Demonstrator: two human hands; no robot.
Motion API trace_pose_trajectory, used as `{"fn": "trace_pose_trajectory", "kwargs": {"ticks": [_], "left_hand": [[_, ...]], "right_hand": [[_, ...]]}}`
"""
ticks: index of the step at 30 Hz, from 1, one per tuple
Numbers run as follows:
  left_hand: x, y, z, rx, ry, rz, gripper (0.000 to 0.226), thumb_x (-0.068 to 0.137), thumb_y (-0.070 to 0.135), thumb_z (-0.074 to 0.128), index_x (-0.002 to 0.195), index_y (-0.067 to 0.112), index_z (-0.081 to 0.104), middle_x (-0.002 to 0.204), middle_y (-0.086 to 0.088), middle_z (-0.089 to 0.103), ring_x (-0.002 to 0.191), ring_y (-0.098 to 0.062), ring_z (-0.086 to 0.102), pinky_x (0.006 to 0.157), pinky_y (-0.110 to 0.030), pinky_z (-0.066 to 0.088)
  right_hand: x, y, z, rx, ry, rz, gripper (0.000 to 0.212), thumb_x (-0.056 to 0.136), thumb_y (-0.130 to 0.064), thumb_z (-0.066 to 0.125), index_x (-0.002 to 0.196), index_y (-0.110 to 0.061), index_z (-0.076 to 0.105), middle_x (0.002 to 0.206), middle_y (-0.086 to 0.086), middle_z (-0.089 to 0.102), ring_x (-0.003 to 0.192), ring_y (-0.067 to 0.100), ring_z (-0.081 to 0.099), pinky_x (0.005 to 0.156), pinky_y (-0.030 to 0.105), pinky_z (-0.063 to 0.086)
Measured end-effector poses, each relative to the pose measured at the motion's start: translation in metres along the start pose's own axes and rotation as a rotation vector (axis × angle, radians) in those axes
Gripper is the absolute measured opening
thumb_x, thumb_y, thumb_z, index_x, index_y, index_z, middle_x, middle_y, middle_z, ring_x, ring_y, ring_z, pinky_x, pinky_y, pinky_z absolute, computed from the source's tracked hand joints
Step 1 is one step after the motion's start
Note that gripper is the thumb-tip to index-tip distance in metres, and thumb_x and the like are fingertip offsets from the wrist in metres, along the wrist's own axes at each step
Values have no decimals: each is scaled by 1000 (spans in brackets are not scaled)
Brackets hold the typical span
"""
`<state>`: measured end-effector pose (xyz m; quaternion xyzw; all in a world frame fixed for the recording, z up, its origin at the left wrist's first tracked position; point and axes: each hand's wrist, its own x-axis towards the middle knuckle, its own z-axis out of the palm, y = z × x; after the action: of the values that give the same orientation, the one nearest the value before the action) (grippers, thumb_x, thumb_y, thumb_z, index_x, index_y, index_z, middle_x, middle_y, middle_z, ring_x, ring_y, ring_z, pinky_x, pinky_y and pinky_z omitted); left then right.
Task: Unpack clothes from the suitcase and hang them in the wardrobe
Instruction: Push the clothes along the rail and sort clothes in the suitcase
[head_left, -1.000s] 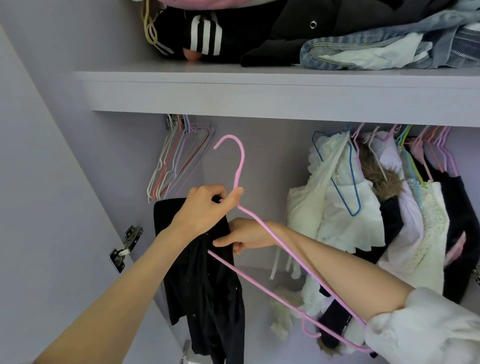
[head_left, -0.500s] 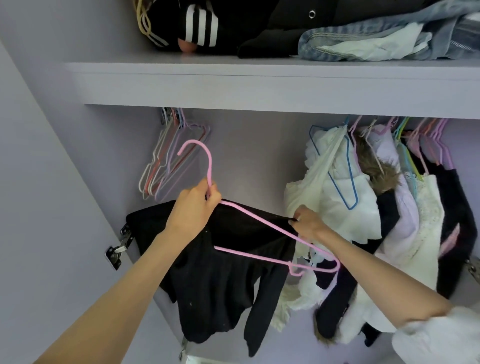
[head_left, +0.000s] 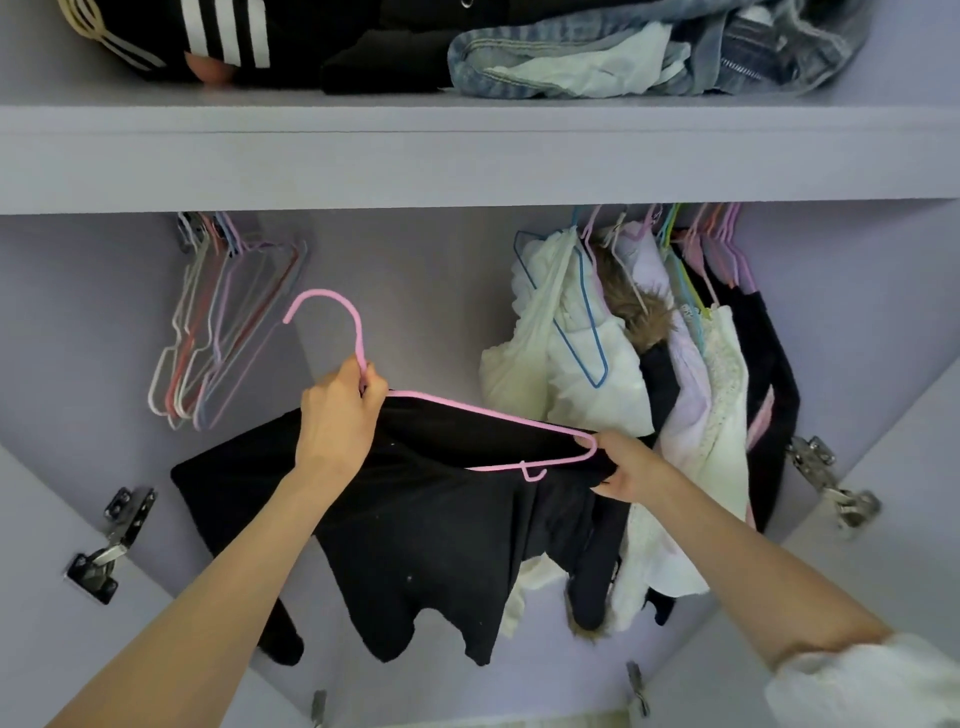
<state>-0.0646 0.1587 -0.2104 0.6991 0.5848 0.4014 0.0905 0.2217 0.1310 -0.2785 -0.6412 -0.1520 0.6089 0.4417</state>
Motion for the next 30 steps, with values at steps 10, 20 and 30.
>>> {"fn": "trace_pose_trajectory", "kwargs": {"ticks": [10,20,30], "left_hand": [[1,7,8,-196,-5,-163,24,99,19,36,89,5,52,60,-5,44,48,-14,39,46,-24,33],[-12,2,15,6,90,34,23,96,11,43,81,0,55,56,-7,43,49,-25,42,59,-43,44],[-8,17,0,-297,86,-97,25,99,17,37,84,4,51,56,-2,41,44,-13,36,40,-13,34]], "right_hand": [[-12,2,-10,-36,-75,46,7,90,-11,59,93,-7,64,78,9,71,66,22,69,52,26,56],[-13,-9,1,-218,46,-94,2,87,-10,60,85,-12,60,79,5,59,71,17,56,62,28,50],[-19,3,-20,-155,-77,-30,14,85,-11,65,99,-12,66,90,3,69,80,15,65,57,24,53]]}}
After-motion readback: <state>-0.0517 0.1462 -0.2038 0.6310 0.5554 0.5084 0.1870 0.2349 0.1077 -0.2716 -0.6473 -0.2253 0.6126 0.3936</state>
